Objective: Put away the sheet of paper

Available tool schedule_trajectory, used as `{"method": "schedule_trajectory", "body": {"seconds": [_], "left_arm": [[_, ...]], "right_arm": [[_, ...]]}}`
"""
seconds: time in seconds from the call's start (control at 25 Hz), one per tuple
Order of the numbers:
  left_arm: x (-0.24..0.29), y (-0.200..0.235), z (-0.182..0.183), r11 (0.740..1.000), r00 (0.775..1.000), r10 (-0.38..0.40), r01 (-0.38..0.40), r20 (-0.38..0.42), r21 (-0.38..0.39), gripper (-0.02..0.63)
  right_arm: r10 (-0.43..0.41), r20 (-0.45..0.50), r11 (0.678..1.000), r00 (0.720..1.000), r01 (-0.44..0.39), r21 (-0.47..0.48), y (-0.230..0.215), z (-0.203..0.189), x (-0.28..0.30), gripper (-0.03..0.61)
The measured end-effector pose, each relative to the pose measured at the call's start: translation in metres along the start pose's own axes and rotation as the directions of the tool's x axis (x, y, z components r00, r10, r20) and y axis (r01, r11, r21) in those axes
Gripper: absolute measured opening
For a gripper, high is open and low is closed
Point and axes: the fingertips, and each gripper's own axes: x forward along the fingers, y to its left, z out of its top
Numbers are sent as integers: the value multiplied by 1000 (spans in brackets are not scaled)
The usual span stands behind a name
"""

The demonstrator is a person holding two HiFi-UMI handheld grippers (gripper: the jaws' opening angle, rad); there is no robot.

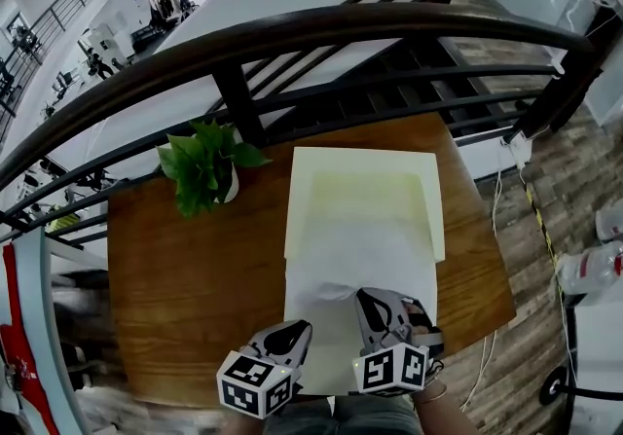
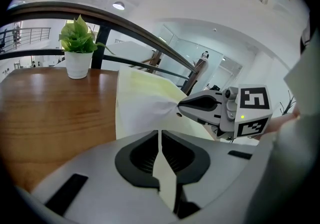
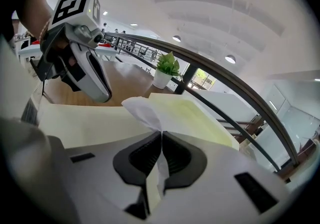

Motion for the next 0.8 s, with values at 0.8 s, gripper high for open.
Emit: {"method": "schedule_trajectory", "body": {"seconds": [0.8], "left_arm": [[32, 11, 21, 1000, 1000, 4, -4, 6, -12, 32]], "right_arm": [[-16, -58, 998, 998, 19, 53, -38, -12, 51, 32]]}}
